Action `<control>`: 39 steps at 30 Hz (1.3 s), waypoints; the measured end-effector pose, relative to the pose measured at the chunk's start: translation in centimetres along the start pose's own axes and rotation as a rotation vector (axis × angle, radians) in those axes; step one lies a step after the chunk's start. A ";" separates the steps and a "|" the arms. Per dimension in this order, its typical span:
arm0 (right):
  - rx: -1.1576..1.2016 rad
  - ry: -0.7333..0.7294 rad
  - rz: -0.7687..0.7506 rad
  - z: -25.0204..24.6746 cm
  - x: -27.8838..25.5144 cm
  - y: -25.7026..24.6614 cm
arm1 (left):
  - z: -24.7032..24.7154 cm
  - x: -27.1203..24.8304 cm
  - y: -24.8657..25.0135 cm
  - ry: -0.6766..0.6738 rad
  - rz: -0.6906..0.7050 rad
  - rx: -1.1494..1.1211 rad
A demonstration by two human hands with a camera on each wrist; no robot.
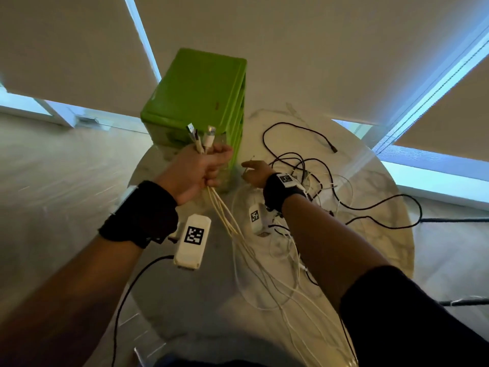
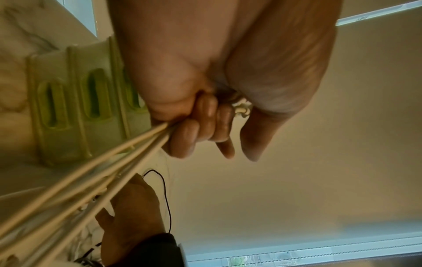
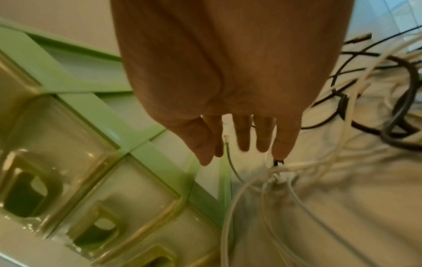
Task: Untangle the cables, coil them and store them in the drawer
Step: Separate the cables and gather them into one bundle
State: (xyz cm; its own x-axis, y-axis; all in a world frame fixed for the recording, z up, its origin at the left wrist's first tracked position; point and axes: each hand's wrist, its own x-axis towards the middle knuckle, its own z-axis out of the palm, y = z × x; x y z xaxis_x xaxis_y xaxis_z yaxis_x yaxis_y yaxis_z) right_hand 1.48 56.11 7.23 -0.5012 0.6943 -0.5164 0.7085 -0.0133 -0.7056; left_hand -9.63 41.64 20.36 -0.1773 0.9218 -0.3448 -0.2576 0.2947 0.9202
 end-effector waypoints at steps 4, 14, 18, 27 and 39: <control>0.171 0.218 -0.096 0.0 0.1 -0.1 | -0.8 0.5 -0.7 -0.005 -0.007 0.002; 0.836 -0.007 -0.389 -5.3 -11.5 -2.9 | 3.1 1.3 -1.2 0.042 0.048 -0.055; 0.778 -0.004 -0.469 -4.7 -14.9 -3.0 | 5.5 0.3 -1.1 -0.080 0.063 -0.149; 0.154 0.029 -0.411 -5.6 -15.8 0.5 | 6.5 -1.7 2.3 -0.079 0.299 -0.265; -0.147 0.526 -0.226 -11.4 -15.4 2.9 | 2.8 -2.2 5.5 0.065 0.377 -0.392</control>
State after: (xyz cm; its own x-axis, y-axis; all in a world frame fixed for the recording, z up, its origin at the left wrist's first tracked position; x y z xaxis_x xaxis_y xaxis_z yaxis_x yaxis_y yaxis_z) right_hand 16.90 53.56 18.61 -0.3605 0.9324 -0.0250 0.6930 0.2498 -0.6763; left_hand -7.99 41.91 26.70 -0.3808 0.9243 -0.0266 -0.4977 -0.1806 0.8483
